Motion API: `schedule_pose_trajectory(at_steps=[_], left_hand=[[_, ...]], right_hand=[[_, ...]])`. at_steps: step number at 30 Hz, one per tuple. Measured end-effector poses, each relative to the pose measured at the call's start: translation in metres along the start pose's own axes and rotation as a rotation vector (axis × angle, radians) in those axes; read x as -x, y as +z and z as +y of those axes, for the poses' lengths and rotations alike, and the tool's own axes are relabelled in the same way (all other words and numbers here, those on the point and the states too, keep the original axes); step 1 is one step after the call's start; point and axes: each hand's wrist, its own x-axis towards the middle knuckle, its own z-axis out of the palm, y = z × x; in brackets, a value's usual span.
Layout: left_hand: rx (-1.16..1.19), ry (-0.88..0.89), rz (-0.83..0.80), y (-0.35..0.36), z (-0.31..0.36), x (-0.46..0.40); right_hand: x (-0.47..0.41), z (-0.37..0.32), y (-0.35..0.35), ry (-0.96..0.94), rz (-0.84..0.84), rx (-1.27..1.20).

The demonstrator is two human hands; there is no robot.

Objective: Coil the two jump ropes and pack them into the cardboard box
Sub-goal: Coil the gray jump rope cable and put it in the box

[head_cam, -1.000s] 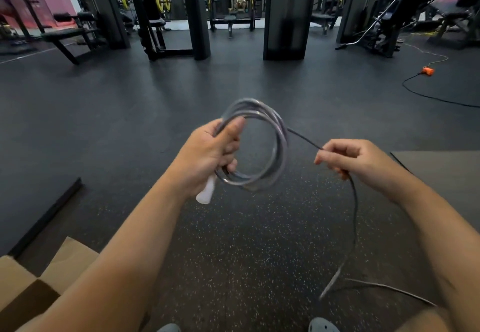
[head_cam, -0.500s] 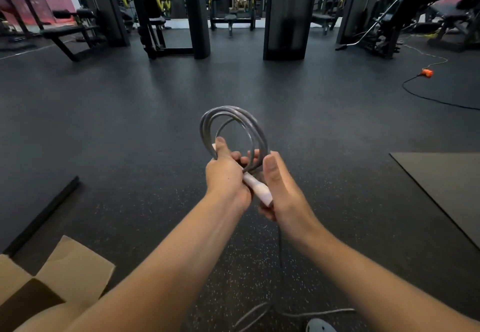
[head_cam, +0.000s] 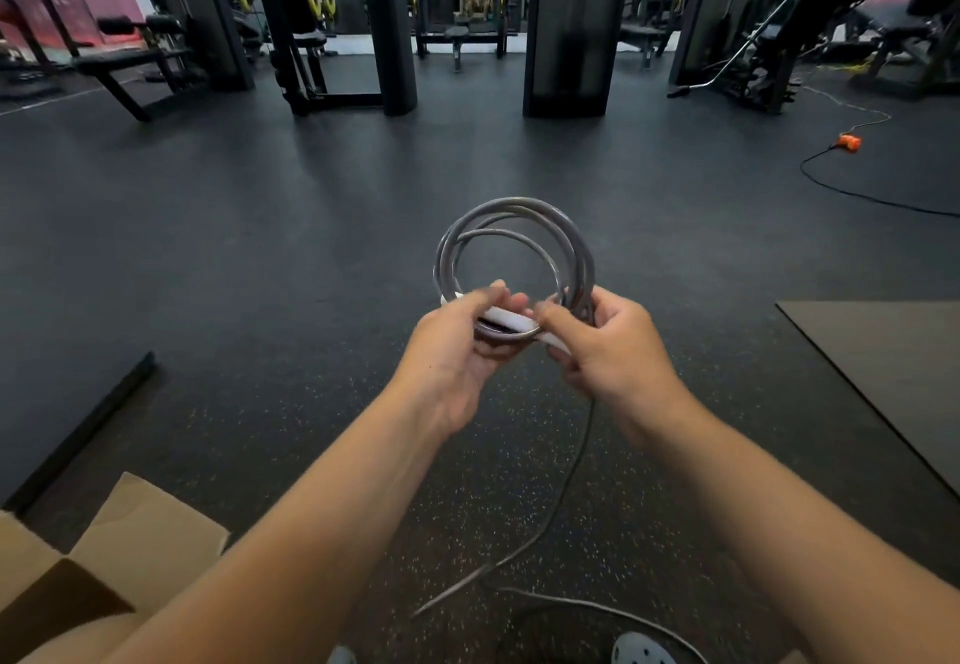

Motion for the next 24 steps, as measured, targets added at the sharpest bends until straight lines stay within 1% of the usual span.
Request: schedule_pose_trajectory(at_steps=[2,3,5,7,9,11,13,15,17,19,21,24], left_hand=[[-0.045,0.042,-0.029,-0.007,0.014,-0.003],[-0.136,0.103,-0.022,-0.012,0.021,-0.005],[-0.496,0.272,-0.03,-0.02,0.036,-0.001],[-0.871,0.423,-0.132,-0.02,0.051,0.009],[-1.144,0.527,-0.251,-0.012,0.06,0.024],[-1.419,0.586,-0.35,0.003,0.058,0.037],[-1.638,0.588,-0.437,0.016,0.043,0.043],[-1.744,0.553,-0.472,0.02,0.03,0.041],[-1.781,0.46,-0.474,0.016,0.026,0.033],[-1.755,0.394,-0.472,0.011,0.027,0.026],[-1.683,0.403,-0.456,0.007,0.026,0.02],[-1.631,0.415,-0.46,0.005,0.02,0.014]], right_hand=[[-0.007,-0.005,-0.013,0.034,-0.081,0.038],[-0.009,-0.008,-0.02,0.025,-0.12,0.098],[-0.011,-0.01,-0.032,-0.031,-0.202,0.248],[-0.013,-0.011,-0.041,-0.092,-0.28,0.398],[-0.013,-0.012,-0.043,-0.124,-0.352,0.529],[-0.012,-0.013,-0.044,-0.137,-0.4,0.622],[-0.011,-0.014,-0.045,-0.132,-0.431,0.705],[-0.009,-0.015,-0.047,-0.106,-0.439,0.757],[-0.007,-0.016,-0.052,-0.087,-0.459,0.736],[-0.007,-0.018,-0.056,-0.09,-0.465,0.712],[-0.006,-0.018,-0.057,-0.081,-0.474,0.67],[-0.006,-0.016,-0.058,-0.009,-0.503,0.522]])
